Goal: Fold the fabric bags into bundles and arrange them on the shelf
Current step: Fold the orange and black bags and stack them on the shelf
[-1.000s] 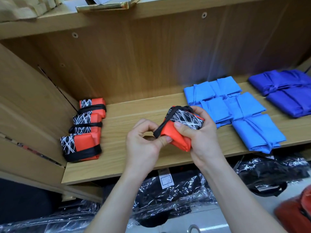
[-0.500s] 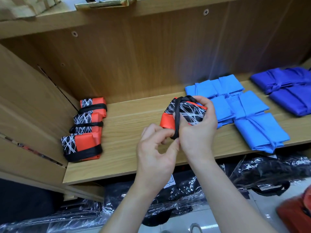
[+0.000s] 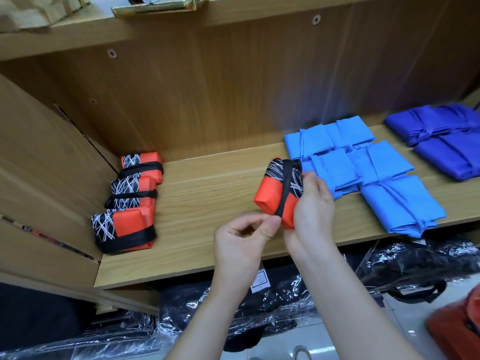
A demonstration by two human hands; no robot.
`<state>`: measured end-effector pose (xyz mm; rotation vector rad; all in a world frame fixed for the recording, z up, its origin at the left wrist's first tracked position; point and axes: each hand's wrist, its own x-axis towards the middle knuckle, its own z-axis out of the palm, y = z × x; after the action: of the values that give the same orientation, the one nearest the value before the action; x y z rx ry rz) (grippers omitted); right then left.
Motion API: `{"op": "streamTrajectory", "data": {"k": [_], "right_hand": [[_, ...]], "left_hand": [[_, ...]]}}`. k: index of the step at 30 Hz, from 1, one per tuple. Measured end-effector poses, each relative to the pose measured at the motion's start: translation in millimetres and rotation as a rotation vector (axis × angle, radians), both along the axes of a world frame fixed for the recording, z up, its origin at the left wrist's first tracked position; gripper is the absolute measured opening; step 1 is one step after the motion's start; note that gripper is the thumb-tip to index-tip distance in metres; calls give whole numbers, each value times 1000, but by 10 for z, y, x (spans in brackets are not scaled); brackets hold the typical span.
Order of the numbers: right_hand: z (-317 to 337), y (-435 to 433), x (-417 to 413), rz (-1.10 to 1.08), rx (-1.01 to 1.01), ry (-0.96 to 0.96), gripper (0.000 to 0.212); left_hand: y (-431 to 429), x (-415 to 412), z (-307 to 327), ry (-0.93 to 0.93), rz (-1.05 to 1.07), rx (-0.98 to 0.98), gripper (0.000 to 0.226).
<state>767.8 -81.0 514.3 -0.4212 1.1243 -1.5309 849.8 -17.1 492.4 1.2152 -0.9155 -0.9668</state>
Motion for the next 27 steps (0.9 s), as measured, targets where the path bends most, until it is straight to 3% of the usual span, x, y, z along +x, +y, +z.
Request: {"op": "streamTrajectory", "data": {"k": [3, 5, 9, 12, 16, 18, 23, 27], "right_hand": [[19, 23, 11, 7, 33, -125, 21], [13, 29, 42, 18, 13, -83, 23], [-67, -12, 30, 35, -244, 438, 30], [-93, -26, 15, 33, -325, 566, 26], [-45, -43, -18, 15, -334, 415, 23], [8, -35, -91, 50, -393, 516, 21], [9, 59, -124, 299, -567, 960, 15], [-7, 82, -159, 584, -620, 981, 22]], "left_hand": [[-27, 29, -56, 35, -82, 17, 3], [-39, 66, -81, 62, -114, 42, 8], [-13, 176, -113, 261, -155, 137, 45], [23, 177, -68, 319, -178, 186, 25], [17, 274, -99, 467, 47, 272, 11], [10, 392, -71, 522, 70, 244, 6], [-88, 383, 208, 150, -177, 135, 29], [-168, 369, 313, 46, -171, 153, 30]]}}
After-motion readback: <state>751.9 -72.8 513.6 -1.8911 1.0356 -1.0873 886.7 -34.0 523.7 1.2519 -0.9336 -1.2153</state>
